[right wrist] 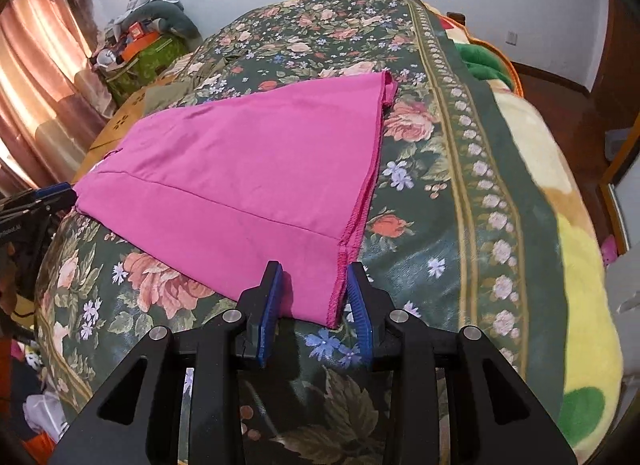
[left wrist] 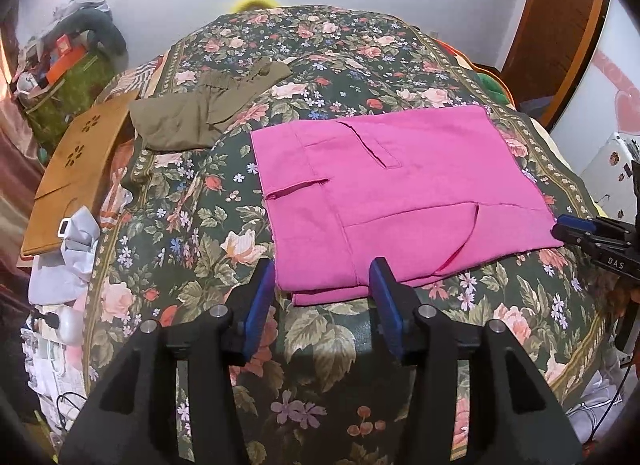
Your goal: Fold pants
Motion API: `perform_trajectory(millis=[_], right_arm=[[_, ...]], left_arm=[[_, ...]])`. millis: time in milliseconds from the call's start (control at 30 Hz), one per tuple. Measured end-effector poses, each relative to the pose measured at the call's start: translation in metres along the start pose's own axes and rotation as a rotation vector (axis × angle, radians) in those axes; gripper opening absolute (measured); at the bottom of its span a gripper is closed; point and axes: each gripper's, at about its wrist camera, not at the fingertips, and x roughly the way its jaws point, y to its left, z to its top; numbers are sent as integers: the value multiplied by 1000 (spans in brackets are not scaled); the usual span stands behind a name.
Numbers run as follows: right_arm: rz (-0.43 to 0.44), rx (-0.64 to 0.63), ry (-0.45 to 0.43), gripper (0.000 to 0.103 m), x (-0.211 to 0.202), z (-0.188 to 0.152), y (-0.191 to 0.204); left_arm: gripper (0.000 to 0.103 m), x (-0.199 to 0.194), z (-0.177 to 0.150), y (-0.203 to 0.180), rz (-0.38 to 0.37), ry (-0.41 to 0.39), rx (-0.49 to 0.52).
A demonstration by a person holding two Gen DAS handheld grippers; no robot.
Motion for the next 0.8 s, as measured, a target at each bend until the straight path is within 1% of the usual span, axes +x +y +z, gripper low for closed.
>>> perform_trajectory(millis=[100, 200, 300, 433, 533, 600, 700, 800], right_arm=[[-11, -5, -16, 30, -7, 6, -2], [-15, -3, -55, 30, -18, 16, -6], [-12, 1, -104, 30, -30, 31, -9], [-10, -8, -161, 33, -36, 55, -10], [-18, -25, -188, 34, -34, 71, -10], [-26, -36, -200, 36, -29, 81, -11], [-36, -31, -191, 38, -16, 95, -17], [-27, -24, -166, 38, 0, 107, -25]], left_arm=[[51, -5, 6, 3, 32, -16, -1], [51, -11, 18, 11, 36, -42, -19], [51, -14, 35, 17, 60, -72, -23], [51, -14, 60, 26, 70, -95, -21], [52, -7, 81, 31, 79, -103, -17], [53, 2, 96, 35, 72, -98, -21], [54, 17, 109, 39, 80, -84, -13], [54, 37, 121, 40, 82, -59, 0]])
